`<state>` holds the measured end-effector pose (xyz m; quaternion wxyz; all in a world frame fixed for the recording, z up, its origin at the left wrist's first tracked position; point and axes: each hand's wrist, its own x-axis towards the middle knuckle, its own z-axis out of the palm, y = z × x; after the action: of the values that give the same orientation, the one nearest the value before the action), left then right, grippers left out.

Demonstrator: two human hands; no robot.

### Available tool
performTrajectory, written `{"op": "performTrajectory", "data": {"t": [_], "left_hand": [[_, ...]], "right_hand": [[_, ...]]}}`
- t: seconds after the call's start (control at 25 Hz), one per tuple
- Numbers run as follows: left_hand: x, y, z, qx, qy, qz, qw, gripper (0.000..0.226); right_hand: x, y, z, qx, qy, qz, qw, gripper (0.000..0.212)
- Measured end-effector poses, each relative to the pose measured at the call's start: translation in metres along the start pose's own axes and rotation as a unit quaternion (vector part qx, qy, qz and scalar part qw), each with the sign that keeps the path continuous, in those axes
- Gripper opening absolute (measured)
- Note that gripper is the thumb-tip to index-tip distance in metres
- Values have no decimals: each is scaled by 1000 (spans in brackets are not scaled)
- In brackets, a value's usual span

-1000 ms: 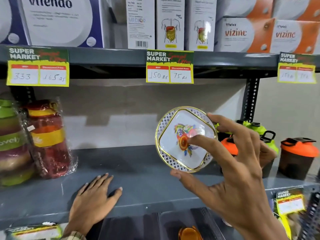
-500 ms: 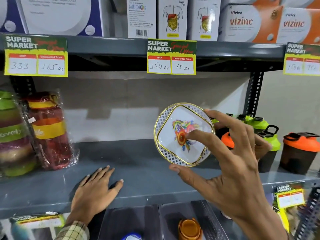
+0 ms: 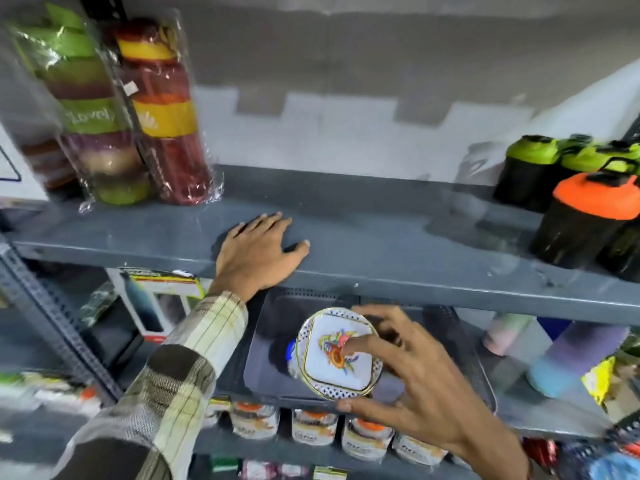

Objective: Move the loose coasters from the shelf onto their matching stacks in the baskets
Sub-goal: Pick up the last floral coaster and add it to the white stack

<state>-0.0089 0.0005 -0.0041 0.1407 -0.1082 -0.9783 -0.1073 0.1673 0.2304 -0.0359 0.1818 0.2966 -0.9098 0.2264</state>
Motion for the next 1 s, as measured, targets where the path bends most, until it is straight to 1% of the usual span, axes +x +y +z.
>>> {"op": "performTrajectory", "data": {"t": [0.12, 0.32, 0.36, 0.4, 0.48, 0.52, 0.56, 0.6, 0.68, 0.8, 0.92, 1.0], "left_hand": [[0, 0, 0, -6, 8, 1, 1000, 78], [0, 1, -2, -8, 19, -1, 1000, 75], [-1, 1, -2, -8, 20, -2, 1000, 74], [-1, 1, -3, -9, 20, -2, 1000, 73], [-2, 2, -3, -11, 21, -1, 1000, 73], [-2, 1, -3, -12, 22, -3, 1000, 73], [-1, 1, -3, -14, 23, -3, 1000, 73], [-2, 2, -3, -15, 24, -3, 1000, 73], [-1, 1, -3, -15, 26, -5, 1000, 73], [-2, 1, -3, -11, 29, -9, 999, 72], [-2, 2, -4, -14, 29, -11, 999, 70], [-2, 2, -4, -13, 31, -11, 999, 70]], "right_hand": [[5, 27, 47, 20, -64, 51, 996, 50], [15, 77, 126, 42, -133, 127, 982, 46], [16, 85, 141, 42, -149, 140, 978, 50], [17, 91, 154, 39, -162, 154, 974, 59], [20, 104, 180, 29, -182, 182, 966, 82], [21, 109, 193, 23, -195, 192, 962, 90], [22, 114, 203, 12, -207, 201, 957, 94], [23, 117, 211, -3, -218, 208, 954, 93], [24, 119, 224, -32, -218, 219, 951, 83], [26, 122, 234, -47, -214, 226, 949, 86], [26, 128, 238, -61, -222, 209, 951, 82], [24, 132, 238, -69, -228, 200, 950, 73]]}}
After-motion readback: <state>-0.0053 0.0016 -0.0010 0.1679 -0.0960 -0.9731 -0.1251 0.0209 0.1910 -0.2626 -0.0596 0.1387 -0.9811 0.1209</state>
